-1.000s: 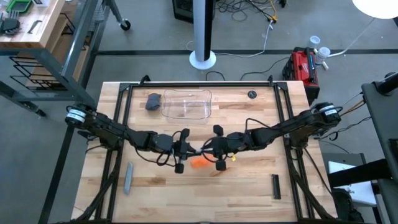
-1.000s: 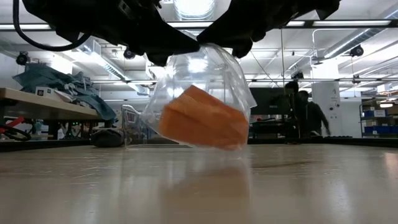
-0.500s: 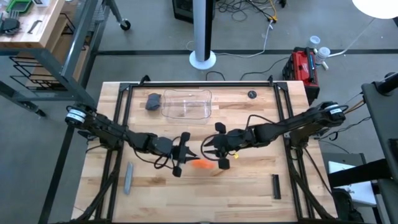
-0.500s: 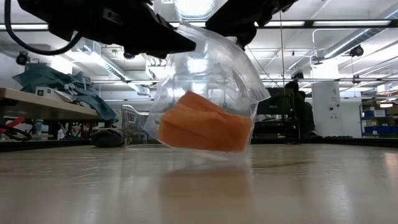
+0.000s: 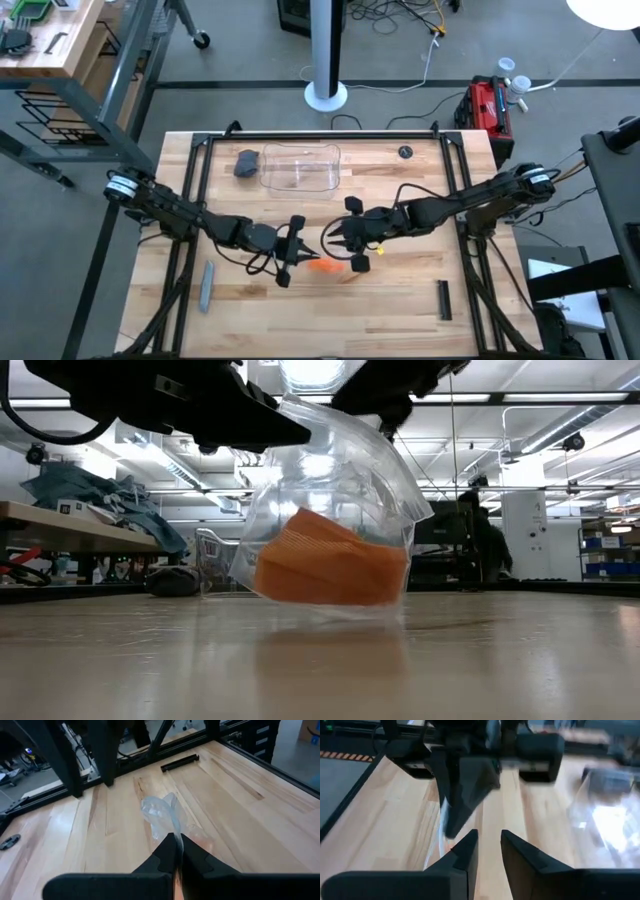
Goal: Roll bandage
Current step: Close the transparent zip bag
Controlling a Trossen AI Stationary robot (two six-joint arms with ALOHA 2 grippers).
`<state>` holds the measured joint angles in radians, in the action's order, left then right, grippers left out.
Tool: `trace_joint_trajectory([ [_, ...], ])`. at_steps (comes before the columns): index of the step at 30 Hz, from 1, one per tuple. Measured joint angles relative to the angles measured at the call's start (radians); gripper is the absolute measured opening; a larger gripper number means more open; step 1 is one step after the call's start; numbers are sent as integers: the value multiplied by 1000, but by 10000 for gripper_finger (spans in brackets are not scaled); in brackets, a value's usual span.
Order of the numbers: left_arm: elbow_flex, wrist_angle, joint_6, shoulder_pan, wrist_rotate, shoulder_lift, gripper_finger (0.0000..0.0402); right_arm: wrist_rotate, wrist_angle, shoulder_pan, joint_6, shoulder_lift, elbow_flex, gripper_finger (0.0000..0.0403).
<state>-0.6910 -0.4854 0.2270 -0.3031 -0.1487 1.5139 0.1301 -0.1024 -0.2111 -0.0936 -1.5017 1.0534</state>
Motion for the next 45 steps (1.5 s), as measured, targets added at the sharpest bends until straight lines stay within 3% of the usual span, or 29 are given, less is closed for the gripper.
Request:
trace_joint_trajectory([
  [4, 0, 12, -12, 0, -1, 0, 0, -19, -114, 0, -75, -1, -2, 81],
  [8, 0, 15, -15, 1, -1, 0, 0, -169, -122, 0, -107, 20, 2, 97],
  [11, 0, 15, -15, 1, -2, 0, 0, -209, -176, -6, -131, 40, 4, 107],
  [20, 0, 15, -30, 1, -2, 0, 0, -213, -279, -74, -139, 53, -34, 116],
  [27, 0, 7, -30, 2, -36, 0, 0, -209, -137, -72, -45, 40, -66, 90],
  [32, 0, 5, -31, 2, -37, 0, 0, -156, -142, -70, -34, 19, -68, 74],
  [41, 0, -5, -29, 2, -37, 0, 0, -151, -87, -46, -10, -46, -68, 63],
  [45, 0, -8, -33, 2, -37, 1, 0, -85, -86, -43, 5, -47, -68, 66],
])
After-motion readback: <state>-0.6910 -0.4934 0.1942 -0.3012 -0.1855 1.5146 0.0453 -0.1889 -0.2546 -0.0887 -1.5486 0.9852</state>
